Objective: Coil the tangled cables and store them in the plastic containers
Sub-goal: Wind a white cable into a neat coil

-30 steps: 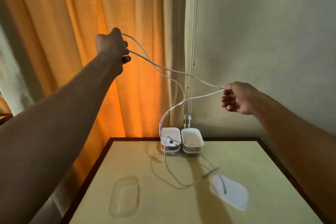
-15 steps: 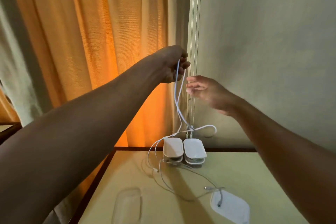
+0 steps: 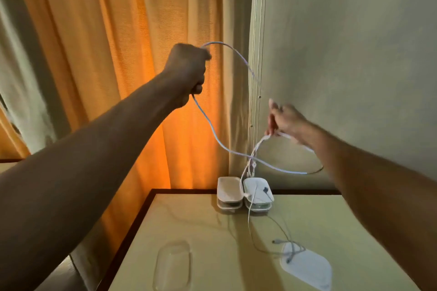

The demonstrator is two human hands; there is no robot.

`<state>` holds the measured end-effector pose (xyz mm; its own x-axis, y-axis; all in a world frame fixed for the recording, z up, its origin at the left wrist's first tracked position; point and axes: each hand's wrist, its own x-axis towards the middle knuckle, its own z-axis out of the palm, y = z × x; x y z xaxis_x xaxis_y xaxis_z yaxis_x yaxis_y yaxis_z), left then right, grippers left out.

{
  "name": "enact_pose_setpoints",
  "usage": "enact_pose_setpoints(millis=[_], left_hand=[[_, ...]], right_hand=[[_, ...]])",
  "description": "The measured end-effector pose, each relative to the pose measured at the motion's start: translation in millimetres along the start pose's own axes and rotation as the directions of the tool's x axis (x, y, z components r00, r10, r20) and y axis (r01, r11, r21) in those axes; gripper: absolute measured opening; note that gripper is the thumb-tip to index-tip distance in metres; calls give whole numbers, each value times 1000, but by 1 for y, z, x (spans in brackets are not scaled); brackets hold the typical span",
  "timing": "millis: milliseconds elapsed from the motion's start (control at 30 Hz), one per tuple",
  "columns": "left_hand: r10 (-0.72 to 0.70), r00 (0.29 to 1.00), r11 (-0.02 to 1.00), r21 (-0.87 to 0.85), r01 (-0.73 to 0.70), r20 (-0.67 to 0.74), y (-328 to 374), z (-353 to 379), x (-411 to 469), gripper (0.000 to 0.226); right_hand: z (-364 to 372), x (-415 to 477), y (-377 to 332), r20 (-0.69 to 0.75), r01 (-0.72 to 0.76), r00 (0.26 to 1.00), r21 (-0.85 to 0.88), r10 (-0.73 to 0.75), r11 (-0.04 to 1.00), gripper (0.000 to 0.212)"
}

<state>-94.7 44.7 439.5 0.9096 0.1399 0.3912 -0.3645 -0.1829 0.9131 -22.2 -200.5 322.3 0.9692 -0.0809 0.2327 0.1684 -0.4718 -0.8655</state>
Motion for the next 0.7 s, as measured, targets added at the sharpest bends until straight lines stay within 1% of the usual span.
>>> enact_pose_setpoints(millis=[100,167,200,267,300,400,433,500,533,567,600,633,667,700], left_hand=[[62,997,970,236,-50,-47,-51,2,6,22],[24,999,945,327,-16,-21,-93,2,6,23],[-10,1000,942,335,4,15,-112,3,5,23],[-50,995,945,326,21,82,-145,6,-2,24],[-49,994,943,334,14,95,-158,7,-6,25],[-48,998,935,354,29,45,-189,10,-12,32],[-91,995,945,318,75,34,-196,11,-13,33],[-239,969,962,151,228,64,-204,12,-14,32],[-309,947,951,49,306,88,-204,13,-15,32],[-360,928,931,-31,364,91,-203,11,-14,33],[-398,915,908,-118,403,68,-201,9,-12,34],[-427,904,884,-200,423,27,-198,4,-8,34],[-448,894,860,-280,426,-17,-198,-3,-2,33],[-454,889,848,-336,411,-58,-196,-11,4,30]], right_hand=[[-38,26,-73,-207,109,977,228,-61,968,51],[-63,35,-115,-263,194,959,321,-110,927,37],[-73,40,-128,-268,228,952,312,-145,922,29],[-87,45,-140,-276,275,937,203,-215,940,23],[-91,45,-141,-278,296,929,159,-245,942,25],[-97,41,-139,-312,374,897,163,-313,913,34],[-99,39,-137,-315,388,890,144,-330,910,36],[-100,37,-130,-309,402,882,101,-356,910,38],[-101,36,-125,-312,414,873,66,-376,908,39],[-103,36,-120,-321,422,855,-24,-406,907,39],[-106,35,-113,-308,435,828,-175,-469,883,38],[-111,33,-105,-253,437,802,-369,-541,821,36],[-115,31,-97,-161,439,787,-533,-596,723,34],[-118,27,-88,-62,442,781,-647,-621,621,31]])
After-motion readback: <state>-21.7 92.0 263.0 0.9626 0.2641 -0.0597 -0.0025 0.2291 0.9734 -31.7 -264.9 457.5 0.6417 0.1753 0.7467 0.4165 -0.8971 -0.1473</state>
